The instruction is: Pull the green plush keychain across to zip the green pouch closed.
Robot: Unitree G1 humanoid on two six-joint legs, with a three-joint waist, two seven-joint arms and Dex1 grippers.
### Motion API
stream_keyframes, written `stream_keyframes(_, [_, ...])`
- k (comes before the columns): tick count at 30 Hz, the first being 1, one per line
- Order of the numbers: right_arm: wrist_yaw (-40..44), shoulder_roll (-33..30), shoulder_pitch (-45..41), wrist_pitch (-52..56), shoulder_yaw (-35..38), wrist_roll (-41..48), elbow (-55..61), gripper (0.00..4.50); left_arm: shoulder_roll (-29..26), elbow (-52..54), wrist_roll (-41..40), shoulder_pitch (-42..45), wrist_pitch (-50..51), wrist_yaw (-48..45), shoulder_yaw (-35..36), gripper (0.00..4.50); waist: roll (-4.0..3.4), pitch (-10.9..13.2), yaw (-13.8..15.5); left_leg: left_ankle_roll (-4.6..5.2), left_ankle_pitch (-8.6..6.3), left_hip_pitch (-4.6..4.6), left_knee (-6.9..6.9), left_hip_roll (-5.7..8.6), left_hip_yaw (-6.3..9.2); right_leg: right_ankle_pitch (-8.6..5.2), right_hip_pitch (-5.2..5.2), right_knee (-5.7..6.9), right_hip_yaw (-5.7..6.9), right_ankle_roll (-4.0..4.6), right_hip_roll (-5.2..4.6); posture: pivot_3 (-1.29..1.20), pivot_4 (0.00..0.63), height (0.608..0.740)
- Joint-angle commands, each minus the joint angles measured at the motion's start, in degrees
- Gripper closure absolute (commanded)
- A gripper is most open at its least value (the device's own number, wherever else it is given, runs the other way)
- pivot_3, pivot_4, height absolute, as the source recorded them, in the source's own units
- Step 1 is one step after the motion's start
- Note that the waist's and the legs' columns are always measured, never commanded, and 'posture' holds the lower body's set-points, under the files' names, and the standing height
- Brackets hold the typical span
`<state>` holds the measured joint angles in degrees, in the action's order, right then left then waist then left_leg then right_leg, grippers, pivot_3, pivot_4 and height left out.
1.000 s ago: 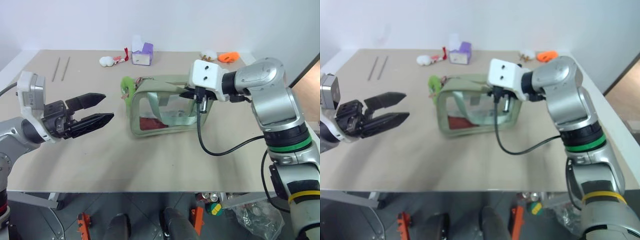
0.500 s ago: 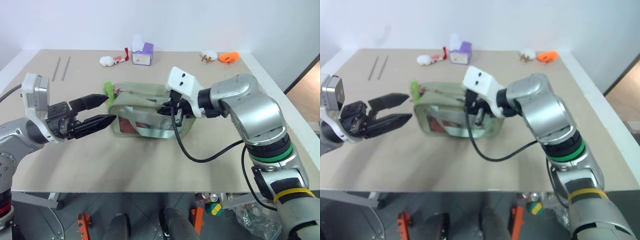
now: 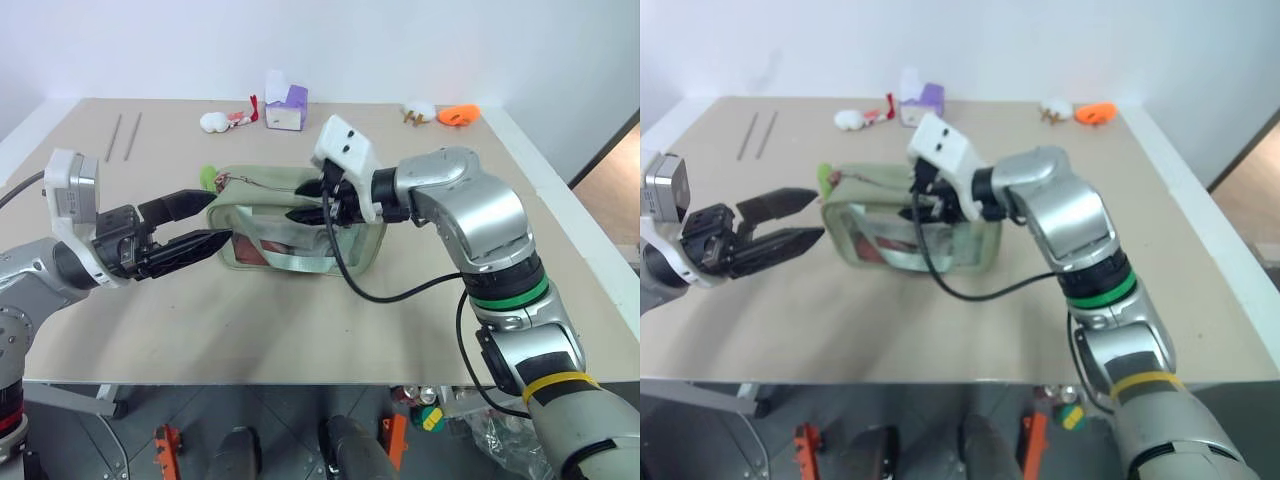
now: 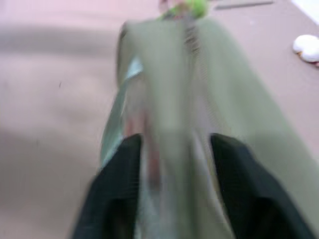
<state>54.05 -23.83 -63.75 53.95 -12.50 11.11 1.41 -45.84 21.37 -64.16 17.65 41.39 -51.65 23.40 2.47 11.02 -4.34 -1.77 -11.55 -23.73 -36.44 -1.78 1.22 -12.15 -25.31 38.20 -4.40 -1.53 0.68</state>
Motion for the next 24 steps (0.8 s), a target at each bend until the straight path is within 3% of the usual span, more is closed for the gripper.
stream_keyframes(1, [-0.25,-0.49,-3.21,-1.63,8.61,5.28,-1.89,0.72,-0.22,0.85,-1.27,0.29,-0.73,0.20,2.10,0.36,0.00,0.00,0.01,0.00,0.00,0.00,0.00,0.00,0.00,0.00,0.01,-0.01,0.00,0.00,0.00,0.00,0.150,0.740])
stream_keyframes(2, [0.06,-0.63,-2.84,-4.58,11.41,6.93,-2.08,0.44,-0.17,0.58,-1.32,0.56,-0.72,0.25,2.02,0.36,0.00,0.00,0.03,0.00,0.00,-0.01,0.00,0.00,0.00,0.00,0.01,-0.03,0.00,0.00,0.00,0.00,0.150,0.740])
stream_keyframes(6, [2.20,-1.91,-2.39,-5.63,17.91,13.53,-3.20,0.44,0.04,-0.24,-1.91,1.33,-0.63,0.45,2.09,0.36,0.00,0.00,0.04,0.01,-0.01,-0.02,0.03,-0.01,0.04,-0.02,0.01,-0.05,0.02,-0.02,0.01,0.00,0.150,0.740])
stream_keyframes(10, [14.37,-13.10,7.52,-10.56,20.01,17.60,1.96,0.44,0.30,-2.70,-3.52,3.26,-0.26,1.22,2.67,0.36,0.05,-0.04,0.71,0.03,-0.02,-0.03,0.02,0.01,0.19,-0.08,0.11,-0.12,0.15,-0.05,0.00,0.00,0.150,0.740])
stream_keyframes(16, [19.26,-22.19,16.48,-12.96,21.90,20.14,4.16,0.44,-0.01,-3.97,-4.14,3.92,0.30,1.09,3.12,0.36,-0.06,0.03,0.48,0.07,-0.04,0.04,0.02,0.00,-0.05,-0.04,0.04,-0.09,0.00,-0.06,-0.02,0.00,0.150,0.740])
stream_keyframes(24, [16.38,-21.53,20.72,-17.20,15.28,16.64,4.93,0.44,0.02,-5.35,-3.69,5.48,0.40,1.04,1.76,0.36,-0.05,0.03,0.01,0.06,-0.03,0.24,0.00,-0.02,-0.05,0.00,0.18,-0.04,-0.02,0.00,0.05,0.00,0.150,0.740])
